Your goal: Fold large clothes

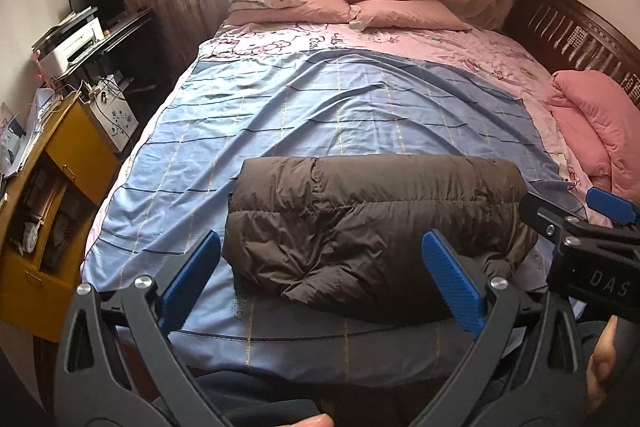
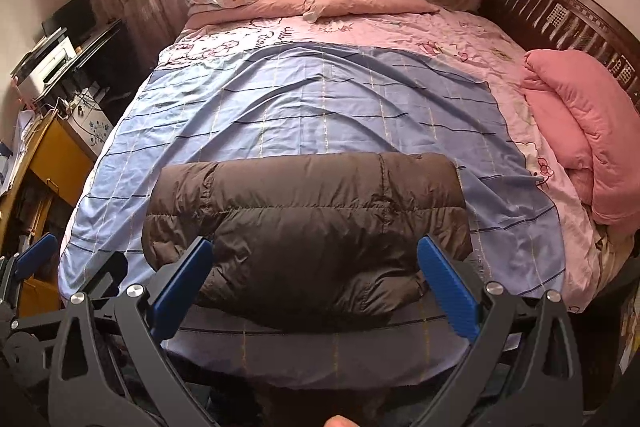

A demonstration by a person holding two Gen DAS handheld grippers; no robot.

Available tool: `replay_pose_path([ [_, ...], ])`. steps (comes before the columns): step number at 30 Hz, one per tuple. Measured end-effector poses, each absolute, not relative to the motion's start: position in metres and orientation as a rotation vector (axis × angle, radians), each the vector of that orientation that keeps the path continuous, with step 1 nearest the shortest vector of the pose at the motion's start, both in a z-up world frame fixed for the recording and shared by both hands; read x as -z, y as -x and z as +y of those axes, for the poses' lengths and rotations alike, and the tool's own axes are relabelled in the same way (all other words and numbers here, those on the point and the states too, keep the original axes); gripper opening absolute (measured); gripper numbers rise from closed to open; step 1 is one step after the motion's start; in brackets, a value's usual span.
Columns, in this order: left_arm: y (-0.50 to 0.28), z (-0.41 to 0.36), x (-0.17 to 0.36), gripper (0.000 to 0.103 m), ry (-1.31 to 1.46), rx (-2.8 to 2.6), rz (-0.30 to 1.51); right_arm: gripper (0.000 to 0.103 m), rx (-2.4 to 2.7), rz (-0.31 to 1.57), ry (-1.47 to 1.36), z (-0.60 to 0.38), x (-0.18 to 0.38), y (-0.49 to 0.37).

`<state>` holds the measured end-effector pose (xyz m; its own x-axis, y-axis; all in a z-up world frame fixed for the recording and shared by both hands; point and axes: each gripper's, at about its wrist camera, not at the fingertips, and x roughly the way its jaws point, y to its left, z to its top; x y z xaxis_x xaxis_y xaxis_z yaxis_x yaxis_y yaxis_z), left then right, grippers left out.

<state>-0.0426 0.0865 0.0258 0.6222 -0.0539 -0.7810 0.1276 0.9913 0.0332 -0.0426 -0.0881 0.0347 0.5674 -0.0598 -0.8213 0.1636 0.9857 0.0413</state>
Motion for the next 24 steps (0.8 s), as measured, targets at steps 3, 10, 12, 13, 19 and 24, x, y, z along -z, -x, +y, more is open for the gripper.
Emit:
replay_pose_path([
  [3,0.0425,0.0863,-0.0247,0.101,-0.085,0.115,0.897,0.102,0.13,0.96,-0.121,-0.0879,-0.0345,0.043],
  [10,0.043,0.0844,-0.0233,0.101,-0.083,0.121,0.901,0.102,0.13,0.961,-0.121,-0.0869,-0.0336,0.0432],
  [12,0.0428,0.0839,-0.0235,0.101,-0.082,0.122,0.9,0.102,0.13,0.961,-0.121,-0.0862,-0.0331,0.0438],
  [13,0.0426,0.0838,-0.0233,0.101,-0.083,0.122,0.9,0.102,0.131,0.96,-0.121,-0.0863,-0.0332,0.0437],
  [19,0.0424,0.0854,-0.0233,0.101,-0.085,0.122,0.901,0.102,0.13,0.961,-0.121,-0.0866,-0.0331,0.0435],
  [24,0.0425,0.0854,-0.0232,0.101,-0.085,0.122,0.902,0.102,0.128,0.961,-0.12,-0.0871,-0.0331,0.0437],
])
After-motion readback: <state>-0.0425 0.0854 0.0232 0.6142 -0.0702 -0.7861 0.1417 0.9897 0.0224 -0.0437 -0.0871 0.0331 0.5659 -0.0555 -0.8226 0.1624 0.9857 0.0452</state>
